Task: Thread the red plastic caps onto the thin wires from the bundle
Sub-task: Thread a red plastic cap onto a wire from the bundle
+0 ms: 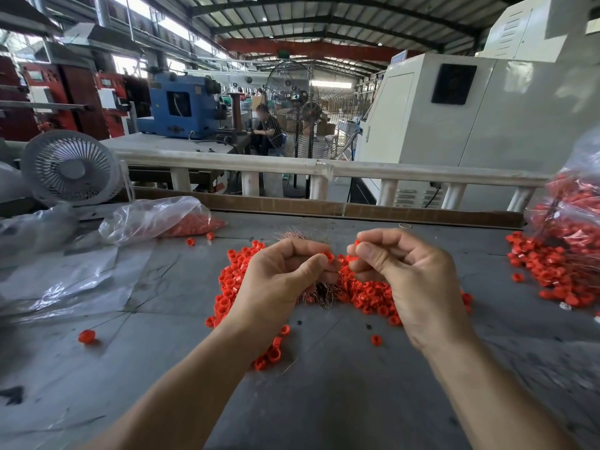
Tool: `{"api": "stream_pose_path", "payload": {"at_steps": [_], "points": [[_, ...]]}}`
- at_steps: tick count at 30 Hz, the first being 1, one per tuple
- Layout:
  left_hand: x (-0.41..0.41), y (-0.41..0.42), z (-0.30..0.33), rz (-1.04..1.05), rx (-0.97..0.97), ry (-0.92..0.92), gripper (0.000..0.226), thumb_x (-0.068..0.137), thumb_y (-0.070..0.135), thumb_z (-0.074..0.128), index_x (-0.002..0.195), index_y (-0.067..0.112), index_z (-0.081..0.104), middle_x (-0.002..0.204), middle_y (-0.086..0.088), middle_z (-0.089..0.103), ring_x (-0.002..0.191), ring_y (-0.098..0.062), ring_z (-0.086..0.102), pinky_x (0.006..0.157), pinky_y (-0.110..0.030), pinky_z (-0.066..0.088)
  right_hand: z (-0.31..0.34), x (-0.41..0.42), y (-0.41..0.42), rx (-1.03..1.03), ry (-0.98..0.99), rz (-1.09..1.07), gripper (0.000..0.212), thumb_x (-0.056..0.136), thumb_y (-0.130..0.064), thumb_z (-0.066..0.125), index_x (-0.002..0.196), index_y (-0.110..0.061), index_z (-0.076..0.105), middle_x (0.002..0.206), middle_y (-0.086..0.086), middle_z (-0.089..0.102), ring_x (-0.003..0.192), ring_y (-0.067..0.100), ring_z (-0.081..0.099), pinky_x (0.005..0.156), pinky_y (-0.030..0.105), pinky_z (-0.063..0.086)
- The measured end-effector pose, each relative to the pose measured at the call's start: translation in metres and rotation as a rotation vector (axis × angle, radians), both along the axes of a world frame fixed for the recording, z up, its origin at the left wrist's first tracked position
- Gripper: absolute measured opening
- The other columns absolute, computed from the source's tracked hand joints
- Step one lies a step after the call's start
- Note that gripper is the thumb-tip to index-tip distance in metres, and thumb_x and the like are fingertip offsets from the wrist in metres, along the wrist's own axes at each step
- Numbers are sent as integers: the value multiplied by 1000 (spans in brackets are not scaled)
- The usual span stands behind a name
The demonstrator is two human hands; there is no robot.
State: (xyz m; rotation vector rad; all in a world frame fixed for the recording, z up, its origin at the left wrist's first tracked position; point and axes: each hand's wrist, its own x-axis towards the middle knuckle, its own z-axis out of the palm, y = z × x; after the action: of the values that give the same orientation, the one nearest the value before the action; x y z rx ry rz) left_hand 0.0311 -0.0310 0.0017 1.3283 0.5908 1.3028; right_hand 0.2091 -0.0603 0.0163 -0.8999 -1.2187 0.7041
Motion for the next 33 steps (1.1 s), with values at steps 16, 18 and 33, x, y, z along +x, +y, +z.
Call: {"api": "stream_pose_path", "payload": {"at_steps": [16, 18, 33], "points": [[2, -2, -4, 24, 62, 71, 21, 86, 18, 73, 104, 8, 74, 91, -13, 78, 85, -22, 76, 73, -19, 56, -1, -10, -9, 142, -505, -169, 11, 87, -7, 78, 91, -17, 80, 87, -11, 74, 89, 3, 70, 76, 7, 48], [3, -1, -5, 29, 68, 85, 16, 88, 14, 72, 103, 8, 75, 91, -13, 78, 84, -21, 76, 73, -19, 56, -1, -10, -8, 155, -522, -172, 11, 86, -6, 79, 90, -17, 80, 86, -10, 74, 88, 3, 70, 76, 7, 47], [5, -3, -6, 135, 124, 182, 12, 93, 1, 70, 103, 4, 74, 87, -12, 78, 85, -25, 75, 80, -26, 60, -3, -12, -6, 282, -752, -325, 11, 84, -2, 80, 89, -12, 81, 86, -6, 72, 82, 6, 68, 76, 15, 51]]}}
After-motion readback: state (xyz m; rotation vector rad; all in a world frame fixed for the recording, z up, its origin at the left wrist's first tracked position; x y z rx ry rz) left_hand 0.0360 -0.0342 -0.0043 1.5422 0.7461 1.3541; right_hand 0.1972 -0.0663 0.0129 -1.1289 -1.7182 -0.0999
